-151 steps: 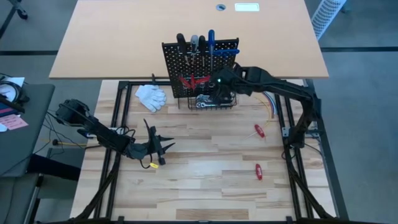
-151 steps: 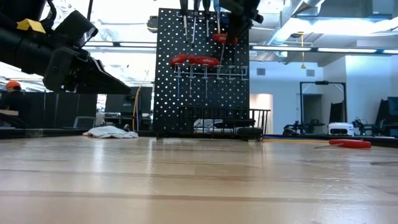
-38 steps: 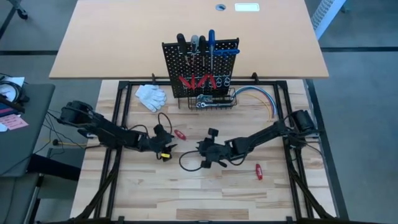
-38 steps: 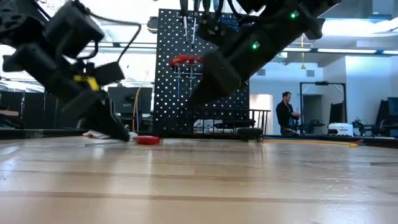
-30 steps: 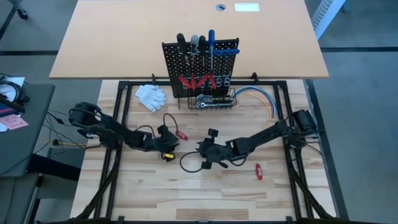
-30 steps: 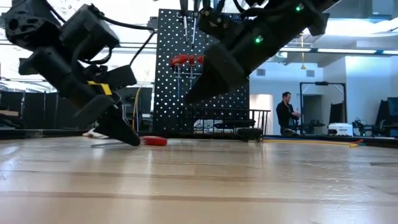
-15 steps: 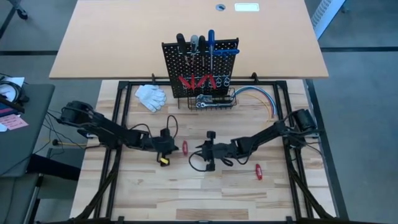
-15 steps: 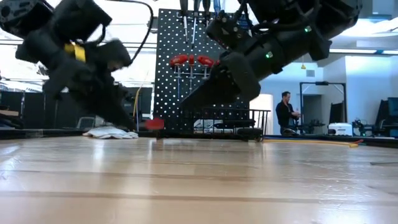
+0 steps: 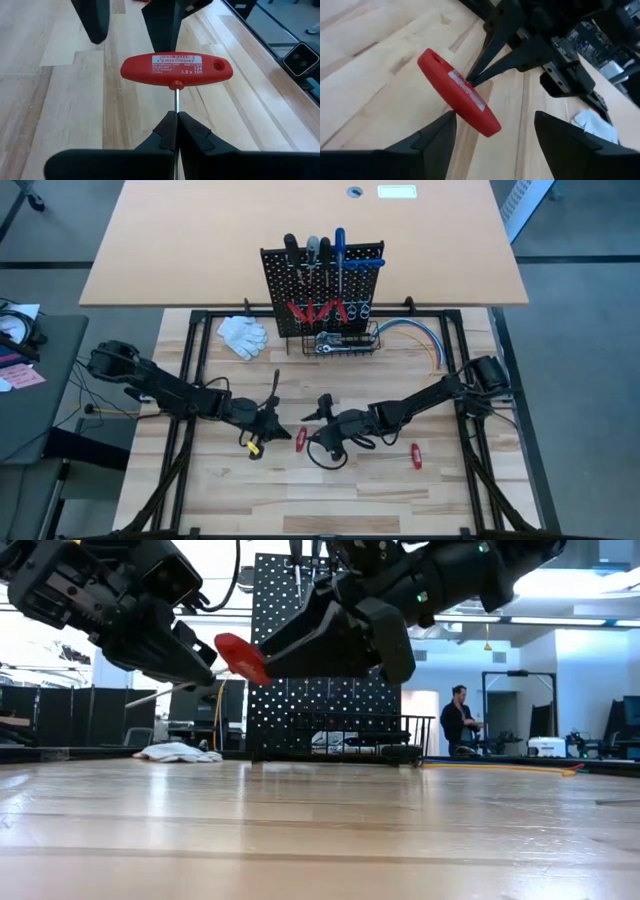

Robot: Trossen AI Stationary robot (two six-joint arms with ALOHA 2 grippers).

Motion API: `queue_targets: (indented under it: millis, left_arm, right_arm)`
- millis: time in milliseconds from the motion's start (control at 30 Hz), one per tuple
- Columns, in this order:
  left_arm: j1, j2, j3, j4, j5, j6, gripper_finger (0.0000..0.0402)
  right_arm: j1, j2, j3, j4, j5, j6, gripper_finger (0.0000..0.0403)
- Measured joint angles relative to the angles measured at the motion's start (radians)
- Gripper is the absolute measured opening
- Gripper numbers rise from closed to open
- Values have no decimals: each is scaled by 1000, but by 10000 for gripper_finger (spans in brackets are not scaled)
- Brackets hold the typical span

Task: Hang tools onto peg board
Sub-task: Hang the red allen wrench on the pegboard

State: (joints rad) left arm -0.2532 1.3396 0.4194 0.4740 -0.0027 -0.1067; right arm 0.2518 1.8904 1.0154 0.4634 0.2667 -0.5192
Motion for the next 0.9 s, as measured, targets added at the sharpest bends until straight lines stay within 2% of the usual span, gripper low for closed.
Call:
queue_targets:
  millis: [133,300,400,500,600,700,833,900]
  left_arm:
    - [-1,0,0,15,-1,-4,0]
    - [-1,0,0,15,-1,-11,0]
    - [-2,0,0,15,-2,-11,0]
    - [-2,0,0,12,-6,-11,0]
    - [-2,0,0,12,-17,-10,0]
    - [-2,-1,2,4,-39,-19,0]
    - [0,-3,7,-43,-98,-21,24]
    - [0,1,-2,-120,-142,-21,49]
  right_arm:
    - [11,16,20,-11,1,-34,274]
    - [23,96,66,-12,3,-58,267]
    - [29,114,106,-25,7,-58,236]
    - [37,111,134,-82,31,-51,185]
    - [45,102,138,-129,77,29,121]
    - [49,84,140,-162,123,196,57]
    - [47,4,143,-351,135,348,47]
    - [51,-62,141,-492,198,425,47]
